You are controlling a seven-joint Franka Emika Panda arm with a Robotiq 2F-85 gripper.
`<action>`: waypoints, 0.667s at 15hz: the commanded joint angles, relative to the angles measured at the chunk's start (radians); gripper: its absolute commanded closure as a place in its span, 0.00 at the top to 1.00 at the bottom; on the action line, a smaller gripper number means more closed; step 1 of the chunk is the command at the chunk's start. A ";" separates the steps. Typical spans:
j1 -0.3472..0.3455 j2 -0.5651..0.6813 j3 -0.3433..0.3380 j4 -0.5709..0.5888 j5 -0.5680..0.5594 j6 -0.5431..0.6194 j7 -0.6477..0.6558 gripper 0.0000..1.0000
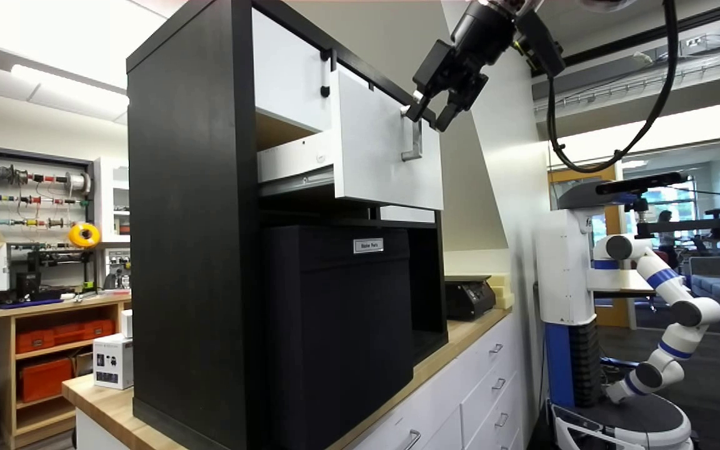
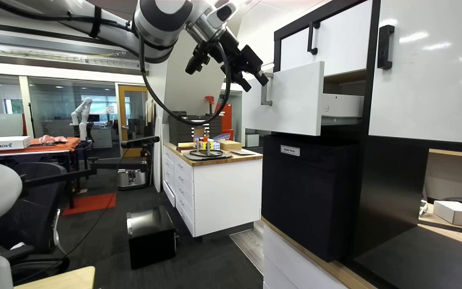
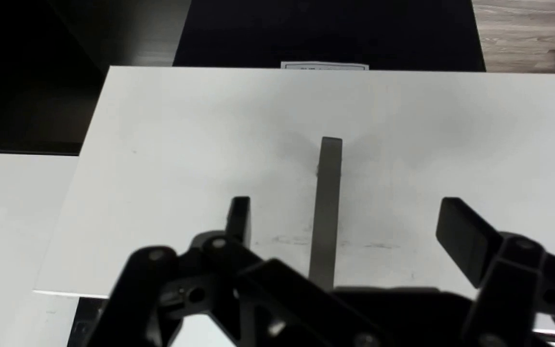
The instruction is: Close the bottom drawer
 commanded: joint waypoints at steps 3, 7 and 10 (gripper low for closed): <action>-0.036 0.027 0.018 0.011 -0.072 0.070 0.059 0.54; -0.039 0.026 0.028 0.004 -0.084 0.078 0.083 0.28; -0.035 0.018 0.040 -0.007 -0.085 0.069 0.106 0.08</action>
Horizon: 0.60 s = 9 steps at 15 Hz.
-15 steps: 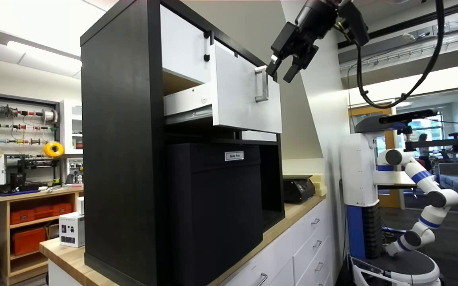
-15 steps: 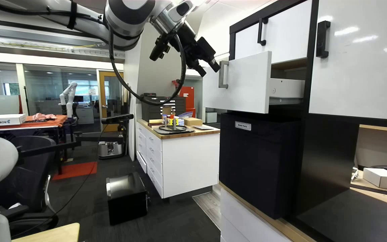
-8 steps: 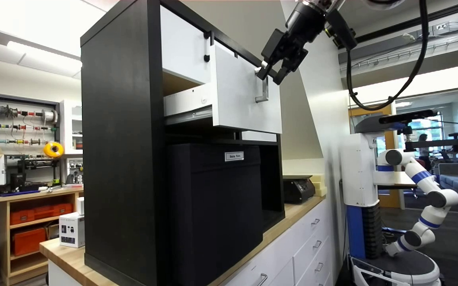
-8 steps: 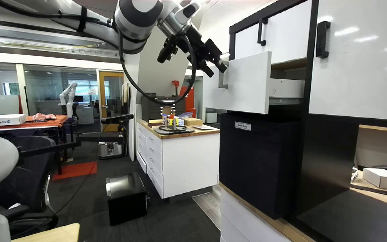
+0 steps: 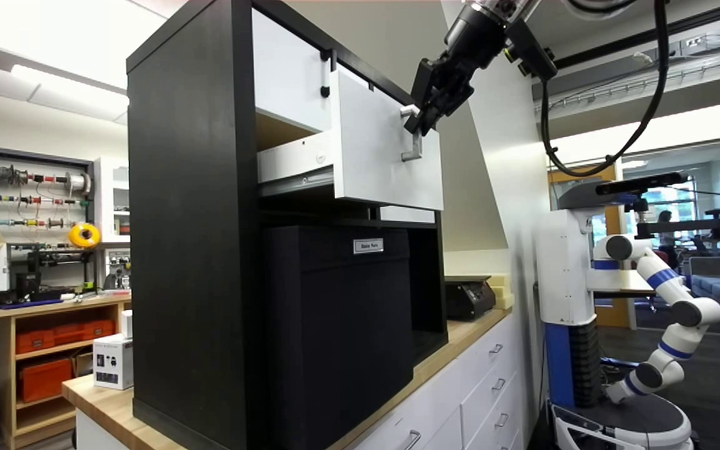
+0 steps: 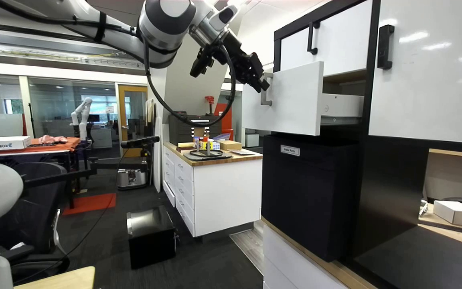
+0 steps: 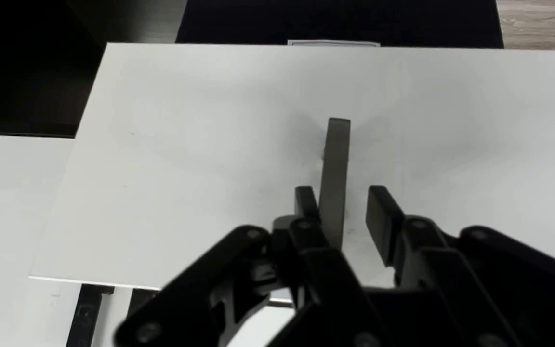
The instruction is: Close the bottom drawer
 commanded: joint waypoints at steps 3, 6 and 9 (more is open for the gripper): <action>-0.022 -0.006 0.033 -0.016 -0.035 0.016 0.063 0.03; -0.026 -0.005 0.042 -0.015 -0.050 0.024 0.073 0.06; -0.031 0.010 0.042 -0.007 -0.057 0.037 0.069 0.06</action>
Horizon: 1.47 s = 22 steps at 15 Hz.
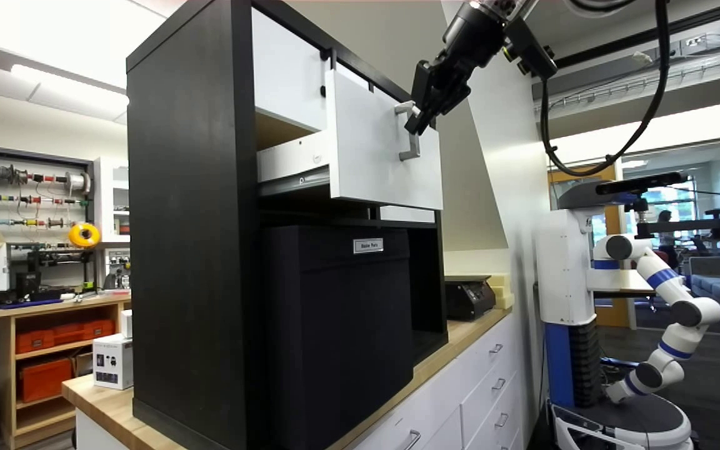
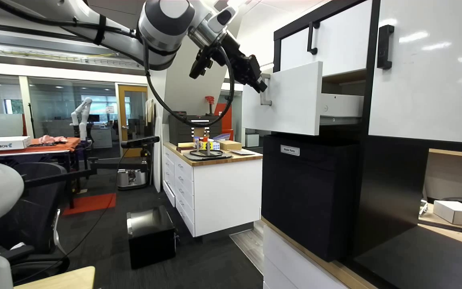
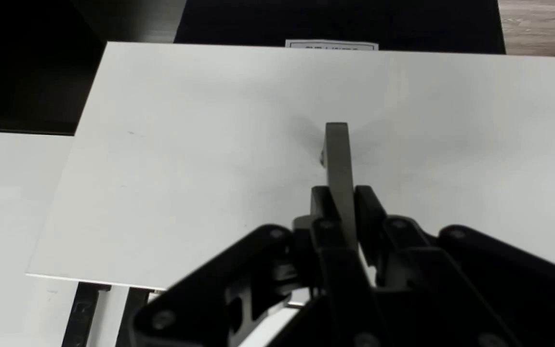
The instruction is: Close the bottom drawer
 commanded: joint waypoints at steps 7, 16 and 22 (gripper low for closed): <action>-0.046 0.086 0.015 0.052 -0.069 0.067 0.045 0.06; -0.065 0.325 0.013 0.264 -0.174 0.126 0.088 0.06; -0.042 0.464 -0.006 0.411 -0.224 0.132 0.107 0.06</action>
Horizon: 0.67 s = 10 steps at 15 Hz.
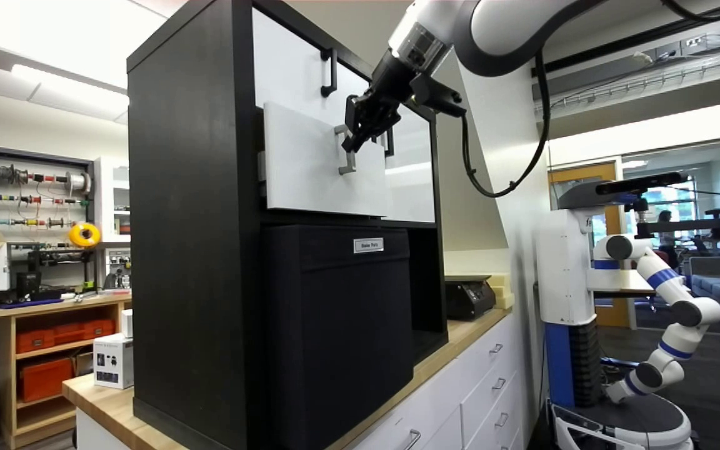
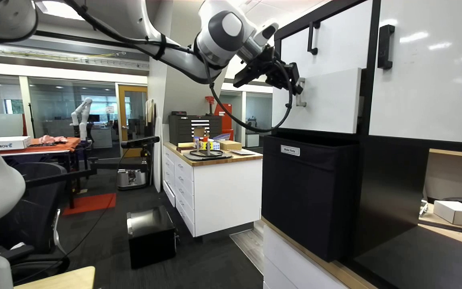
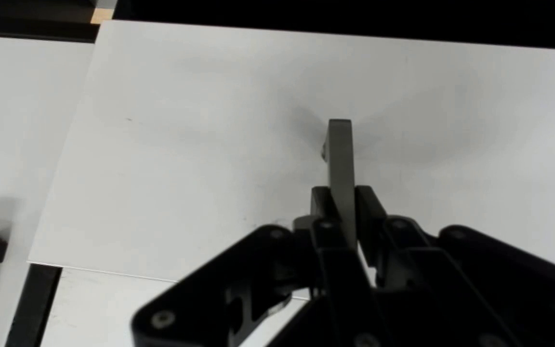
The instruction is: Close the bottom drawer
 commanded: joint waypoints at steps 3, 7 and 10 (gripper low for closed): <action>-0.008 0.110 -0.014 0.120 -0.071 -0.005 0.049 0.06; -0.002 0.136 -0.018 0.152 -0.082 -0.002 0.053 0.07; 0.000 0.140 -0.015 0.157 -0.089 -0.006 0.058 0.06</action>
